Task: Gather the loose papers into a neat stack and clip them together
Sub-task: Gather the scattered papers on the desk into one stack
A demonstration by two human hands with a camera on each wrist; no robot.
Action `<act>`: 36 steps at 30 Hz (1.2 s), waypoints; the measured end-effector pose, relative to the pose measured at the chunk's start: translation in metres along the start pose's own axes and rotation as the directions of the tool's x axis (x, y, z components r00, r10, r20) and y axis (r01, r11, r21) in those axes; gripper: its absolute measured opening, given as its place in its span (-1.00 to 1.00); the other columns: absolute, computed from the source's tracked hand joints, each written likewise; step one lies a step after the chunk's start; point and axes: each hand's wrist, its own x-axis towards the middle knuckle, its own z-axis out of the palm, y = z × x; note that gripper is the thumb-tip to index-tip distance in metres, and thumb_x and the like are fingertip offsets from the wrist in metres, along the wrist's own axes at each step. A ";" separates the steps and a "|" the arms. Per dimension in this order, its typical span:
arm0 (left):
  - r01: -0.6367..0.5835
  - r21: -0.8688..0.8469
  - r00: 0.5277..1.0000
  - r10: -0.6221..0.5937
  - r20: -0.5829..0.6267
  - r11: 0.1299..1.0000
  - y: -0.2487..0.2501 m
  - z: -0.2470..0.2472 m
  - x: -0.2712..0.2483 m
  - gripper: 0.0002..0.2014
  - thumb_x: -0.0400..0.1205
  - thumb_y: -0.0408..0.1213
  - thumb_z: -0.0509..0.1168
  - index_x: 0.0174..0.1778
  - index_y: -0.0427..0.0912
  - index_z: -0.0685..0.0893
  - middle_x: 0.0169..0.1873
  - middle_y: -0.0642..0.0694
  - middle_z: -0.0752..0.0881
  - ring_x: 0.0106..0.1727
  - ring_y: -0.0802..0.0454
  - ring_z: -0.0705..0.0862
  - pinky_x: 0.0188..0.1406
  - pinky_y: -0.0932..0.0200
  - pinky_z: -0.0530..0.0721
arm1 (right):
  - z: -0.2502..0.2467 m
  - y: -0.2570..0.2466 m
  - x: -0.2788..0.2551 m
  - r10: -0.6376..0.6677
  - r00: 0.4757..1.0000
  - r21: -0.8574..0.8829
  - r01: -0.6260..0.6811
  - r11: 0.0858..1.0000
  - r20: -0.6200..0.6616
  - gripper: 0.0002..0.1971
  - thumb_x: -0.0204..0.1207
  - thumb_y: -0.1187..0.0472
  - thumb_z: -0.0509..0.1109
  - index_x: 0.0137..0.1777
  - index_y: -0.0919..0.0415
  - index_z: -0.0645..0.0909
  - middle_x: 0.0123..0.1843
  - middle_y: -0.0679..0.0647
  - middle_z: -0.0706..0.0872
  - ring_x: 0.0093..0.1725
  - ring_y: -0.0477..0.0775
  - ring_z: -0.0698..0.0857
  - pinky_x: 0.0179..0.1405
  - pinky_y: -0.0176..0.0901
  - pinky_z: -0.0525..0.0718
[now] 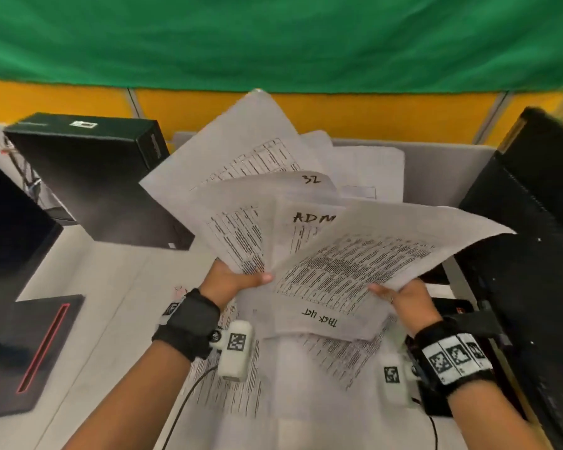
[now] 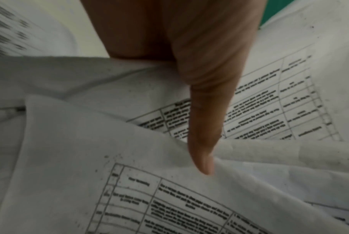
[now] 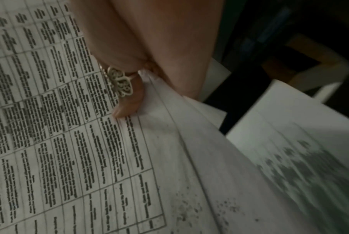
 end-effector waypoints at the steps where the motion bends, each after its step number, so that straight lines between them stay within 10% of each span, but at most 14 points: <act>1: -0.045 -0.005 0.999 0.045 -0.007 0.999 0.007 0.000 0.002 -0.36 0.18 -0.35 0.59 0.21 -0.13 0.59 0.12 -0.06 0.71 0.16 0.05 0.66 0.26 0.05 0.56 | -0.002 -0.008 0.002 -0.042 0.999 -0.009 0.042 0.999 -0.003 -0.77 0.35 0.41 0.47 -0.01 0.48 0.62 -0.22 0.12 0.74 -0.13 0.05 0.73 -0.13 -0.20 0.75; 3: -0.135 -0.014 0.991 0.134 -0.028 0.991 0.023 -0.001 0.005 -0.21 0.15 -0.35 0.61 0.33 -0.15 0.49 0.17 -0.01 0.65 0.20 0.11 0.60 0.26 0.14 0.51 | -0.003 -0.028 0.001 -0.117 0.993 -0.010 0.117 0.993 0.014 -0.76 0.35 0.42 0.46 -0.01 0.55 0.61 -0.19 0.22 0.76 -0.10 0.17 0.75 -0.02 -0.13 0.73; 7: -0.256 0.057 0.967 0.256 0.015 0.965 0.043 -0.007 0.005 -0.37 0.13 -0.37 0.64 0.10 0.02 0.60 0.03 0.13 0.71 0.06 0.34 0.71 0.05 0.44 0.66 | -0.010 -0.049 -0.005 -0.186 0.977 0.132 0.172 0.976 0.100 -0.67 0.30 0.56 0.42 0.01 0.25 0.54 -0.17 -0.12 0.66 -0.18 -0.26 0.66 -0.11 -0.47 0.63; 11: -0.275 0.131 0.952 0.250 0.177 0.952 0.039 0.008 -0.001 -0.40 0.22 -0.57 0.56 0.15 -0.11 0.61 0.01 0.12 0.73 0.06 0.34 0.72 0.11 0.37 0.69 | -0.005 -0.029 -0.005 -0.141 0.966 0.113 0.119 0.987 0.215 -0.21 -0.22 0.01 0.73 0.12 0.05 0.58 0.03 -0.09 0.75 0.08 -0.13 0.69 0.11 -0.25 0.64; 14: -0.309 0.182 0.931 0.257 0.259 0.934 0.028 0.029 0.001 -0.41 0.20 -0.53 0.59 0.16 -0.15 0.66 0.09 -0.04 0.76 0.13 0.28 0.71 0.17 0.26 0.70 | 0.013 -0.020 -0.009 -0.181 0.970 0.095 0.167 0.981 0.162 -0.57 0.17 0.30 0.60 -0.01 -0.07 0.57 -0.05 -0.17 0.71 0.04 -0.22 0.66 0.02 -0.40 0.62; 19: -0.372 0.108 0.928 0.371 0.030 0.922 0.027 0.041 -0.001 -0.44 0.21 -0.50 0.59 0.14 -0.25 0.63 -0.03 -0.01 0.75 -0.04 0.36 0.74 -0.11 0.47 0.70 | 0.008 -0.032 -0.013 -0.285 0.951 0.181 0.262 0.948 0.116 -0.48 0.21 0.50 0.53 0.09 0.00 0.56 0.03 -0.10 0.71 0.00 -0.27 0.73 -0.22 -0.54 0.66; 22: -0.412 0.068 0.899 0.418 -0.131 0.909 0.024 0.040 -0.003 -0.43 0.26 -0.43 0.58 0.17 -0.31 0.54 -0.03 -0.05 0.76 -0.02 0.22 0.77 -0.16 0.45 0.71 | -0.003 -0.031 -0.016 -0.270 0.953 0.224 0.235 0.946 0.140 -0.40 0.08 0.30 0.64 0.18 0.09 0.61 0.12 0.09 0.78 0.14 -0.05 0.74 -0.01 -0.22 0.76; 27: -0.399 0.143 0.905 0.414 -0.093 0.906 0.014 0.051 -0.010 -0.59 0.51 -0.34 0.37 0.24 -0.38 0.51 -0.05 0.03 0.72 0.07 0.23 0.72 -0.19 0.56 0.64 | 0.005 -0.024 -0.019 -0.258 0.963 0.200 0.238 0.950 0.081 -0.54 0.18 0.33 0.58 0.04 -0.09 0.61 0.04 -0.04 0.78 0.11 -0.07 0.73 0.11 -0.09 0.71; 33: -0.597 0.041 0.784 0.593 -0.184 0.801 0.054 0.063 -0.020 -0.39 0.35 -0.35 0.48 0.17 0.05 0.28 0.07 0.09 0.57 0.08 0.44 0.62 0.05 0.58 0.57 | 0.004 -0.060 -0.015 -0.416 0.909 0.272 0.396 0.877 0.018 -0.52 0.16 0.35 0.54 0.10 0.06 0.59 0.06 -0.03 0.75 0.04 -0.18 0.76 -0.09 -0.30 0.76; 36: -0.643 0.108 0.726 0.648 -0.231 0.758 0.056 0.059 -0.017 -0.19 0.29 -0.41 0.56 0.32 -0.16 0.18 0.07 0.04 0.55 0.12 0.45 0.57 0.15 0.63 0.44 | -0.002 -0.060 -0.012 -0.404 0.910 0.249 0.371 0.894 0.092 -0.30 0.04 0.17 0.64 0.25 0.19 0.55 0.12 0.03 0.77 0.17 -0.03 0.73 0.06 -0.20 0.74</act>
